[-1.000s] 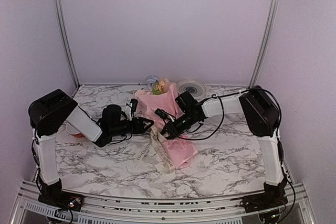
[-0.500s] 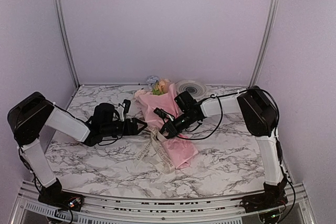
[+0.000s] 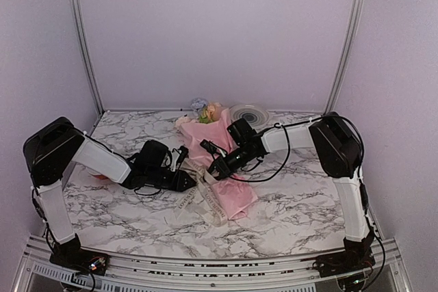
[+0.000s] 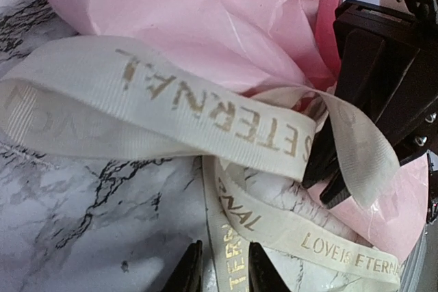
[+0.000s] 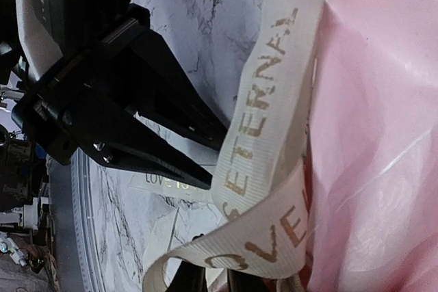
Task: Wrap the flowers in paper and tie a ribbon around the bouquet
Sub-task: Tie the half-tied ribbon around the folded bouquet.
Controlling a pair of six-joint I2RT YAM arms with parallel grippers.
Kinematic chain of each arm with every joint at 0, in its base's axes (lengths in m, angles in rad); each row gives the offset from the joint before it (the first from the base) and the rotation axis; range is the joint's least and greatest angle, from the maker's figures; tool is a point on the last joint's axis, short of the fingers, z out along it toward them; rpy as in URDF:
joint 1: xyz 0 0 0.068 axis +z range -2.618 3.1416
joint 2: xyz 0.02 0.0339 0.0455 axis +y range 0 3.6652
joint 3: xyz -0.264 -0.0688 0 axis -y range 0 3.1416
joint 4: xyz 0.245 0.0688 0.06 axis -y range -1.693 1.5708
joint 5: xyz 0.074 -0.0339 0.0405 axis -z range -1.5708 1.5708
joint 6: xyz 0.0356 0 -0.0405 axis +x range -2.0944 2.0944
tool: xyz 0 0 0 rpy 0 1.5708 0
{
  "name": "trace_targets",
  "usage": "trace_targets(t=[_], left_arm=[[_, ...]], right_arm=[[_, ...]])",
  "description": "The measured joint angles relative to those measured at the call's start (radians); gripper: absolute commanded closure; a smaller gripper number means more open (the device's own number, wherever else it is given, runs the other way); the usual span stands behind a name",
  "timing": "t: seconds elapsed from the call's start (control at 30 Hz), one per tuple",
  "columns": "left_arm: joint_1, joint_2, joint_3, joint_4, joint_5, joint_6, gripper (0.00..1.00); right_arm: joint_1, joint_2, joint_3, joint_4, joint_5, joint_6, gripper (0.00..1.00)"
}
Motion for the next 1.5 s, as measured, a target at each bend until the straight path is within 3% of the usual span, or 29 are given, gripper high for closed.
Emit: trace_targets(t=[0.27, 0.43, 0.57, 0.87, 1.1, 1.37, 1.5], left_arm=[[-0.021, 0.073, 0.094, -0.015, -0.001, 0.040, 0.79], [-0.022, 0.089, 0.111, -0.014, 0.017, 0.047, 0.95], [-0.023, 0.089, 0.111, -0.009, 0.038, 0.060, 0.99], [-0.024, 0.089, 0.103, 0.027, 0.060, 0.063, 1.00], [-0.023, 0.089, 0.095, 0.064, 0.057, 0.052, 1.00], [-0.019, 0.096, 0.088, 0.080, 0.048, 0.040, 1.00], [-0.014, 0.095, 0.078, 0.102, 0.040, 0.041, 1.00]], right_arm=[[0.014, 0.001, 0.000, 0.037, 0.013, 0.023, 0.89], [0.020, 0.005, 0.000, 0.049, 0.016, 0.030, 0.91], [0.020, 0.005, 0.000, 0.054, 0.014, 0.027, 0.93], [0.020, 0.005, 0.001, 0.030, 0.026, -0.002, 0.88], [0.020, 0.008, 0.040, -0.018, 0.064, -0.035, 0.97], [0.021, 0.024, 0.049, -0.032, 0.074, -0.048, 0.93], [0.024, 0.024, 0.049, -0.047, 0.089, -0.060, 0.86]])
